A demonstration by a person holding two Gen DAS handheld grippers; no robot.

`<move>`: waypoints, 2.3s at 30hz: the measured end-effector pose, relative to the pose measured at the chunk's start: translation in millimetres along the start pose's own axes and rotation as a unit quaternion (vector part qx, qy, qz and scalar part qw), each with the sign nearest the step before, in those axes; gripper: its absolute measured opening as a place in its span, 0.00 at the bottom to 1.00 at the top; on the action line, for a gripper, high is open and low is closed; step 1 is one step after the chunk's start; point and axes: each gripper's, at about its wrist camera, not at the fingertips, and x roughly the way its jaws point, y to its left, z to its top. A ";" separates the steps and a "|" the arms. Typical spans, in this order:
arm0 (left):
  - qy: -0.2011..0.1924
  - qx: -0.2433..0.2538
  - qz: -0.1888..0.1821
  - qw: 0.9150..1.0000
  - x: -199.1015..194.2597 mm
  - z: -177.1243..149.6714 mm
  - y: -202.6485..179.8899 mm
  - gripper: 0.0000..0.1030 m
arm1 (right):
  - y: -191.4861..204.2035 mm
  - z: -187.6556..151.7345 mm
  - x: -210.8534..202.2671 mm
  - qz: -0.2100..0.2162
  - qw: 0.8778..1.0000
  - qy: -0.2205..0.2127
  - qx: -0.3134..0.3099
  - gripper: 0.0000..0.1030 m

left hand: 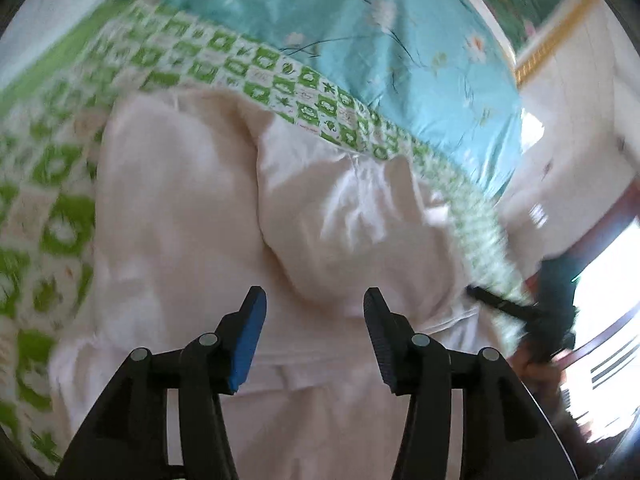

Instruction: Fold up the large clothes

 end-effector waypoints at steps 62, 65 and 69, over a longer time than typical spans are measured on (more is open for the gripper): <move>0.024 0.006 0.071 0.997 -22.7 -28.1 10.0 0.24 | 11.1 -2.9 -2.9 -0.020 0.995 -0.028 0.096 0.03; 0.007 -0.007 0.081 0.997 -54.5 -38.4 16.6 0.33 | 20.0 -13.8 -5.8 -0.020 0.996 -0.018 0.081 0.03; -0.016 -0.024 0.107 0.994 -94.6 -58.7 30.1 0.40 | 25.1 -34.8 -12.7 -0.020 0.997 -0.008 0.081 0.03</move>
